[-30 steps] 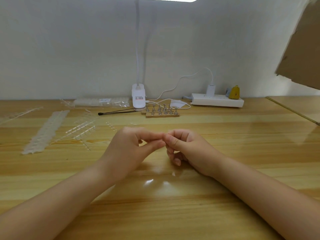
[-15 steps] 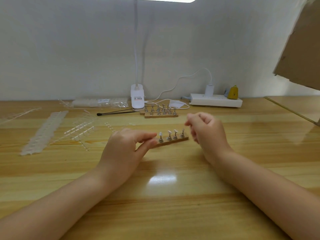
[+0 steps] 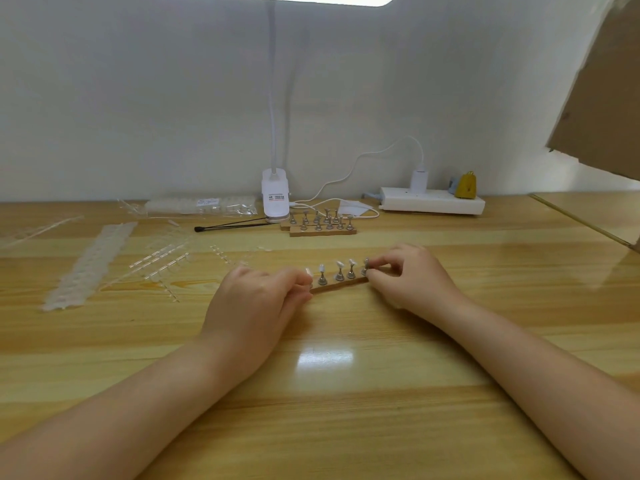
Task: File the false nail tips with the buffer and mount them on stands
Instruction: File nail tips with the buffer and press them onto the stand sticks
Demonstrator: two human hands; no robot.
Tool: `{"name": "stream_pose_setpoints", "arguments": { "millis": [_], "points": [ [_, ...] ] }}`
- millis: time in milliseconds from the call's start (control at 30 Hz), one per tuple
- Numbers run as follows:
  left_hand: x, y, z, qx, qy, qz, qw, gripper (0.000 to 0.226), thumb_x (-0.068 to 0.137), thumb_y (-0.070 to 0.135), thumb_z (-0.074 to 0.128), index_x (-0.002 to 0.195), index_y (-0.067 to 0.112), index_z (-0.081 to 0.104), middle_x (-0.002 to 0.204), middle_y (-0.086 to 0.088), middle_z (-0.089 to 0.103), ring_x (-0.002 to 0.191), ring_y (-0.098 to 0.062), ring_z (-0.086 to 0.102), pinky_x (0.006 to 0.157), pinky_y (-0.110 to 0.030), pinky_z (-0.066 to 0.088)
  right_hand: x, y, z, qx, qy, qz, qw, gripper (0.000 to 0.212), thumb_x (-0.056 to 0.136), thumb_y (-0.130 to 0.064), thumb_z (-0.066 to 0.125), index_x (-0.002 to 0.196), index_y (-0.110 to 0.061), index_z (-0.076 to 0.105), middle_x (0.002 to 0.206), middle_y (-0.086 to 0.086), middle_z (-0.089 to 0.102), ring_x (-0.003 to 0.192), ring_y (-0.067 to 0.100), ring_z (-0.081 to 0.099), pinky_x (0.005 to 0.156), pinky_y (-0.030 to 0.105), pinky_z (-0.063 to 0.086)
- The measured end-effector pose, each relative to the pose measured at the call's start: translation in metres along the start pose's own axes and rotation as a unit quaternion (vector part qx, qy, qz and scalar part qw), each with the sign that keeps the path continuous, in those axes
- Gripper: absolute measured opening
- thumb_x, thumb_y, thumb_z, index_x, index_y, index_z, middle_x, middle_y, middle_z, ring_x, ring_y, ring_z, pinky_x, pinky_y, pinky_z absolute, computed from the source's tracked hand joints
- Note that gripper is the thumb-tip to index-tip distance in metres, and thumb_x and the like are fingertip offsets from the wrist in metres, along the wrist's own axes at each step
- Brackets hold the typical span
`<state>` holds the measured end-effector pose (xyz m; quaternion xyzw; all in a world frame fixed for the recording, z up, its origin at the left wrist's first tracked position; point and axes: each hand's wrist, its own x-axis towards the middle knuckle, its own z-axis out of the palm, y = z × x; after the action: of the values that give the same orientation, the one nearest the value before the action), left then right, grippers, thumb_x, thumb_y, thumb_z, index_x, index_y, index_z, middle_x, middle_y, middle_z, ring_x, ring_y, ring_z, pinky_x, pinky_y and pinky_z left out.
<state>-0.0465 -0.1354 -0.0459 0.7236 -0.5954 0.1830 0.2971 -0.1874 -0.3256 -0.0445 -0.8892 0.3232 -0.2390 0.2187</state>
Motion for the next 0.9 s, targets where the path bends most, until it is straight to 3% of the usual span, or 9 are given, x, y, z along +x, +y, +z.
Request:
{"name": "stream_pose_setpoints", "arguments": {
  "millis": [133,267,533,667,800,900],
  "points": [
    [-0.001,0.001,0.001,0.02,-0.007,0.009,1.0,0.012,0.084,0.016,0.073,0.096,0.015,0.072,0.08,0.002,0.074,0.072,-0.023,0.07,0.079,-0.04,0.046,-0.001,0.0,0.002,-0.025,0.028,-0.043,0.998,0.019,0.086,-0.039,0.067,0.096,-0.027,0.076,0.089,-0.018,0.061,0.099,0.015,0.054,0.081,0.024,0.034],
    [-0.001,0.001,0.001,0.028,-0.007,0.012,1.0,0.011,0.083,0.016,0.073,0.095,0.014,0.072,0.076,0.0,0.074,0.068,-0.025,0.068,0.076,-0.041,0.048,-0.002,0.0,0.002,-0.04,0.043,-0.053,0.997,0.023,0.088,-0.043,0.064,0.096,-0.026,0.076,0.099,-0.009,0.069,0.102,0.016,0.052,0.084,0.027,0.036],
    [-0.002,-0.001,0.002,0.026,-0.001,0.015,1.0,0.013,0.085,0.019,0.071,0.098,0.015,0.072,0.078,0.001,0.074,0.07,-0.023,0.068,0.079,-0.039,0.047,-0.007,-0.006,0.004,-0.078,0.084,-0.099,0.988,0.019,0.09,-0.033,0.064,0.095,-0.019,0.075,0.092,-0.001,0.064,0.095,0.02,0.05,0.079,0.033,0.04],
    [-0.001,-0.002,0.002,0.011,0.008,0.01,1.0,0.013,0.087,0.022,0.069,0.099,0.017,0.072,0.08,0.003,0.074,0.071,-0.022,0.068,0.078,-0.036,0.044,-0.011,-0.01,0.001,-0.034,0.155,-0.121,0.98,0.013,0.092,-0.022,0.062,0.091,-0.013,0.072,0.086,-0.001,0.065,0.082,0.018,0.057,0.071,0.028,0.04],
    [-0.002,0.0,-0.002,-0.028,0.043,0.011,0.999,0.019,0.09,0.029,0.063,0.099,0.016,0.073,0.082,0.008,0.073,0.072,-0.016,0.069,0.075,-0.038,0.05,-0.019,-0.023,0.0,0.055,0.187,-0.148,0.969,0.006,0.09,-0.012,0.066,0.09,-0.011,0.072,0.076,-0.005,0.064,0.067,0.008,0.057,0.064,0.017,0.043],
    [-0.001,0.005,-0.006,-0.06,0.063,0.016,0.996,0.031,0.09,0.039,0.054,0.098,0.016,0.073,0.084,0.011,0.073,0.071,-0.011,0.068,0.069,-0.04,0.053,-0.024,-0.033,0.006,0.113,0.185,-0.168,0.962,0.007,0.086,-0.01,0.071,0.092,-0.009,0.074,0.074,-0.006,0.065,0.067,-0.001,0.056,0.065,0.011,0.044]
  ]
}}
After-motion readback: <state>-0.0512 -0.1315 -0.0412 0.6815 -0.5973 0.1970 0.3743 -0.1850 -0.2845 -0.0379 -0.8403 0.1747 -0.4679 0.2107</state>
